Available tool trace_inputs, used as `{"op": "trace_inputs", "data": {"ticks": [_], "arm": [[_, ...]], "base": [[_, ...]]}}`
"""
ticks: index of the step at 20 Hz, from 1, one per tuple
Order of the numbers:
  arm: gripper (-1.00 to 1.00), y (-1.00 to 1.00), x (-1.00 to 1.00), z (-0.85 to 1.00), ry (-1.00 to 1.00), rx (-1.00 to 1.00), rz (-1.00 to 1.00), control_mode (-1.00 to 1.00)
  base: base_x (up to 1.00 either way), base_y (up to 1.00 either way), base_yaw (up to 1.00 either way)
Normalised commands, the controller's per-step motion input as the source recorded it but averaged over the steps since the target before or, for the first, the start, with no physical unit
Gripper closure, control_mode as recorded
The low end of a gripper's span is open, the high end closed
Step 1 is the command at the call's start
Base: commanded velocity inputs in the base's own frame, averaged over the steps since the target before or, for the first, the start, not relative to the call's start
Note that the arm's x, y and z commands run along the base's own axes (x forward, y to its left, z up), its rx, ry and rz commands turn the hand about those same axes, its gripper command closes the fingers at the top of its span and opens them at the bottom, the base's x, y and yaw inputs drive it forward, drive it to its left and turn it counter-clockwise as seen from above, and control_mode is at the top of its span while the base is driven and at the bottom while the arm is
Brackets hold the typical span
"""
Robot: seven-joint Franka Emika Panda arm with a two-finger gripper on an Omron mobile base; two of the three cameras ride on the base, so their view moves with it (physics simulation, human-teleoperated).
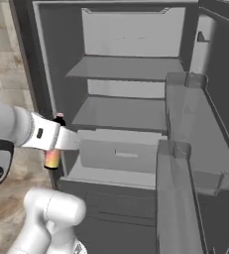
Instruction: Open the fridge, grab two sodas, and place both sodas inside the bowl with ice on the dining counter.
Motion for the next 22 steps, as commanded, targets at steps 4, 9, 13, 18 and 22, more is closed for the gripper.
{"op": "trace_inputs", "data": {"ticks": [4, 9, 13, 18, 22], "arm": [[1.00, 0.00, 0.00, 0.00, 0.00, 0.00, 0.00, 1.00], [1.00, 0.00, 0.00, 0.00, 0.00, 0.00, 0.00, 1.00], [1.00, 0.00, 0.00, 0.00, 0.00, 0.00, 0.00, 1.00], [1.00, 0.00, 0.00, 0.00, 0.00, 0.00, 0.00, 1.00], [1.00, 0.00, 0.00, 0.00, 0.00, 0.00, 0.00, 1.00]], "base": [[-0.91, 0.72, -0.18], [-0.83, 0.90, -0.20], [-0.78, 1.00, -0.20], [-0.74, 1.00, -0.22], [-0.74, 0.98, -0.25]]}}
